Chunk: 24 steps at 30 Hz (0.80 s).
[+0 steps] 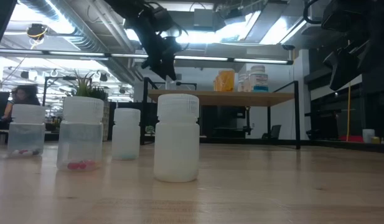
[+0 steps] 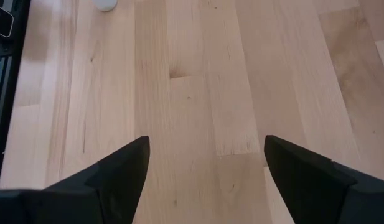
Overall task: Pick and place medicine bottles onto shelf by color
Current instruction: Put the top transparent pill bottle on the shelf
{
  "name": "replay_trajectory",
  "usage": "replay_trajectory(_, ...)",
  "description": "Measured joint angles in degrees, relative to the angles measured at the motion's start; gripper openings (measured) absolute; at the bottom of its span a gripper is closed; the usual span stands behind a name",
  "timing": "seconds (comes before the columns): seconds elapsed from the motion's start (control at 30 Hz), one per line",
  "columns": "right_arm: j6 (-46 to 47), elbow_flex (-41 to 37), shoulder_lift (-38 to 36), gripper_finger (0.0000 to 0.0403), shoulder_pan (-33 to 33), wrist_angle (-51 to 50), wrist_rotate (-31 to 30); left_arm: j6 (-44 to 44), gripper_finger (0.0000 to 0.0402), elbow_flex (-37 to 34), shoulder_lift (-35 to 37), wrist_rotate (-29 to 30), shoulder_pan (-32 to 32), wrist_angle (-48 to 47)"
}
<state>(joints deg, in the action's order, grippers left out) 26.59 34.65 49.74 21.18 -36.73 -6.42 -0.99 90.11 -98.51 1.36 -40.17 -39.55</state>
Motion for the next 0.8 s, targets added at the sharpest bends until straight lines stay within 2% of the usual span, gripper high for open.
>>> replay_trajectory(0.33,0.1,0.0,0.0,0.0317,0.0,0.0,0.0,1.3,0.0118,0.0,-1.7,1.3,0.0,0.7)
replay_trajectory(0.53,0.1,0.0,0.0,0.0317,0.0,0.0,0.0,0.2,0.0161,0.0,-1.7,1.3,0.0,0.7)
replay_trajectory(0.8,0.1,0.0,0.0,0.0317,0.0,0.0,0.0,0.2,0.0171,0.0,-1.7,1.3,0.0,0.7)
